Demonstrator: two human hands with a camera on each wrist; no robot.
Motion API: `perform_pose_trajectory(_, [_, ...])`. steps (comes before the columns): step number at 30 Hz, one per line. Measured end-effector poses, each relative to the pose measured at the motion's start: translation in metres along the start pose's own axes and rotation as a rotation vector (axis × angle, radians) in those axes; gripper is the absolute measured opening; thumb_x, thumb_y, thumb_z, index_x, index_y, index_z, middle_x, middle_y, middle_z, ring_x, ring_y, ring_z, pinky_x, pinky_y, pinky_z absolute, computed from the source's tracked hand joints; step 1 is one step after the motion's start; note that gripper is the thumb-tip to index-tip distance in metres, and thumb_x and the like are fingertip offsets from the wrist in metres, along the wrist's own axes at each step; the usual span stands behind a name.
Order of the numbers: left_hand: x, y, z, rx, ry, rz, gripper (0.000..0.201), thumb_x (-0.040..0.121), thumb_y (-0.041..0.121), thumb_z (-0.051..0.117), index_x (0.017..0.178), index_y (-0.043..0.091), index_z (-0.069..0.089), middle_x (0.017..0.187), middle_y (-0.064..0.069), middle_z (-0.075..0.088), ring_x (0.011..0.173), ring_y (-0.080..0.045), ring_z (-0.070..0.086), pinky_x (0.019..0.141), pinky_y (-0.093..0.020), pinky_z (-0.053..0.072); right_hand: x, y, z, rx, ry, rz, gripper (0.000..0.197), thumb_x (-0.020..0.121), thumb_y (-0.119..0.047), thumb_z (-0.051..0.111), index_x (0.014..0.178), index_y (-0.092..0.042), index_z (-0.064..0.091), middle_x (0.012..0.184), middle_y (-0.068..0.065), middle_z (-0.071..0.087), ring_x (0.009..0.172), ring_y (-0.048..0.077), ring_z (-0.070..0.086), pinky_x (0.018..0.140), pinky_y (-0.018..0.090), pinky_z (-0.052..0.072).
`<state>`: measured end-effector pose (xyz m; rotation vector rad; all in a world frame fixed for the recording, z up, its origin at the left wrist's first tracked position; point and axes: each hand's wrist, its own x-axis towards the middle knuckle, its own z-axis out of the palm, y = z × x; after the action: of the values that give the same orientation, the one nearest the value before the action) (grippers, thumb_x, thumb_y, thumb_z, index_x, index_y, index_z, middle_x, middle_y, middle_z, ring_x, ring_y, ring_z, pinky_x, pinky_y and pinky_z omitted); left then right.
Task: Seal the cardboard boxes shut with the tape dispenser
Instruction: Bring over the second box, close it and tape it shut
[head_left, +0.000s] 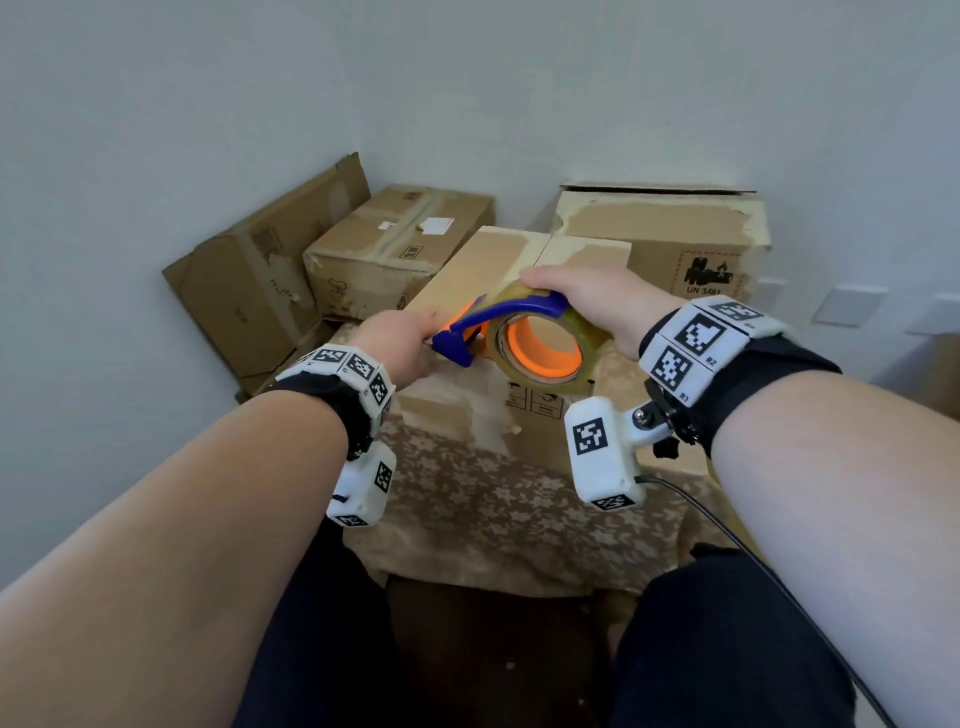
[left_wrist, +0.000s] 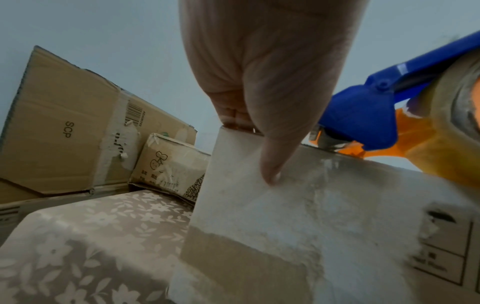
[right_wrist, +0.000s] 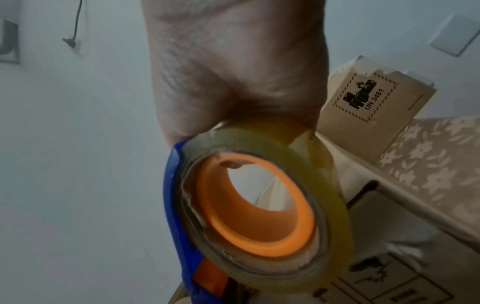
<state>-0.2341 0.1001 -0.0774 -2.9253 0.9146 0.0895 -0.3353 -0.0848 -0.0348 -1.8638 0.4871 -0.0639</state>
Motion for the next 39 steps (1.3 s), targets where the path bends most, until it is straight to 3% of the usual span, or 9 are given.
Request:
perform_pose_trajectory(3, [-0.003, 0.004, -0.001, 0.016, 0.004, 0.022, 0.065, 0.095, 0.02, 0.053, 0.151, 0.019, 0.02, 0.149, -0.006, 0.04, 0.129, -0.029, 0.044, 0.1, -0.035, 0.038, -0.003, 0.002, -0.002, -0.023, -0.018, -0.035, 0.025, 0.084, -0.042, 0.066, 0.078, -0.02, 0.059, 0.065, -0.002, 0.062, 0.059, 0.013, 0.056, 0.06, 0.023, 0.043])
perform_pose_trajectory(8, [-0.002, 0.002, 0.001, 0.025, -0.006, 0.022, 0.064, 0.093, 0.021, 0.056, 0.148, 0.017, 0.025, 0.142, -0.008, 0.047, 0.122, -0.03, 0.05, 0.094, -0.036, 0.043, -0.013, 0.003, -0.014, -0.073, -0.052, -0.088, 0.021, 0.083, -0.041, 0.065, 0.08, -0.02, 0.061, 0.068, 0.002, 0.061, 0.062, 0.016, 0.054, 0.064, 0.025, 0.043])
perform_pose_trajectory(10, [0.0, 0.002, 0.0, 0.055, -0.029, 0.042, 0.067, 0.094, 0.024, 0.055, 0.151, 0.019, 0.02, 0.152, -0.002, 0.034, 0.128, -0.028, 0.045, 0.1, -0.036, 0.039, -0.02, 0.002, -0.028, -0.085, -0.038, -0.101, 0.02, 0.082, -0.037, 0.065, 0.074, -0.02, 0.058, 0.068, 0.004, 0.058, 0.063, 0.018, 0.051, 0.067, 0.028, 0.042])
perform_pose_trajectory(17, [-0.001, 0.005, 0.003, 0.055, -0.019, 0.027, 0.071, 0.093, 0.026, 0.056, 0.152, 0.024, 0.017, 0.156, 0.006, 0.024, 0.131, -0.027, 0.042, 0.104, -0.036, 0.038, -0.036, 0.009, -0.049, -0.251, -0.039, -0.11, 0.027, 0.086, -0.036, 0.063, 0.065, -0.021, 0.055, 0.059, -0.001, 0.054, 0.056, 0.014, 0.047, 0.058, 0.025, 0.037])
perform_pose_trajectory(21, [-0.001, 0.004, 0.005, 0.048, -0.007, 0.03, 0.07, 0.093, 0.025, 0.056, 0.152, 0.023, 0.017, 0.156, 0.006, 0.026, 0.129, -0.027, 0.043, 0.103, -0.036, 0.04, -0.036, 0.007, -0.046, -0.339, -0.027, -0.124, 0.039, 0.087, -0.038, 0.062, 0.055, -0.021, 0.049, 0.044, -0.009, 0.049, 0.052, 0.012, 0.044, 0.055, 0.025, 0.035])
perform_pose_trajectory(26, [0.0, 0.006, 0.005, 0.072, -0.009, 0.035, 0.069, 0.093, 0.023, 0.056, 0.151, 0.021, 0.018, 0.154, 0.003, 0.03, 0.125, -0.028, 0.047, 0.098, -0.037, 0.042, -0.034, 0.002, -0.04, -0.433, -0.047, -0.117, 0.032, 0.086, -0.042, 0.061, 0.07, -0.015, 0.055, 0.06, 0.002, 0.049, 0.057, 0.018, 0.043, 0.056, 0.027, 0.034])
perform_pose_trajectory(32, [0.001, 0.01, 0.01, 0.057, 0.005, 0.043, 0.068, 0.093, 0.018, 0.056, 0.149, 0.016, 0.018, 0.149, -0.003, 0.032, 0.121, -0.031, 0.049, 0.091, -0.039, 0.044, -0.033, 0.001, -0.038, -0.476, -0.046, -0.122, 0.033, 0.087, -0.043, 0.059, 0.075, -0.013, 0.054, 0.068, 0.008, 0.048, 0.064, 0.02, 0.043, 0.062, 0.029, 0.033])
perform_pose_trajectory(36, [0.003, 0.026, 0.019, 0.093, -0.023, 0.101, 0.086, 0.089, 0.027, 0.062, 0.152, 0.015, 0.003, 0.158, -0.008, 0.01, 0.144, -0.028, 0.017, 0.114, -0.044, 0.022, -0.033, 0.002, -0.038, -0.502, -0.022, -0.111, 0.039, 0.087, -0.045, 0.058, 0.066, -0.014, 0.049, 0.062, 0.004, 0.046, 0.059, 0.019, 0.041, 0.058, 0.028, 0.032])
perform_pose_trajectory(39, [0.007, 0.037, 0.023, 0.048, -0.026, 0.186, 0.095, 0.087, 0.029, 0.066, 0.152, 0.014, -0.001, 0.16, -0.006, 0.001, 0.147, -0.025, 0.004, 0.117, -0.05, 0.013, -0.034, 0.004, -0.038, -0.489, -0.013, -0.111, 0.041, 0.087, -0.046, 0.058, 0.063, -0.015, 0.047, 0.06, 0.004, 0.044, 0.059, 0.02, 0.041, 0.06, 0.029, 0.033])
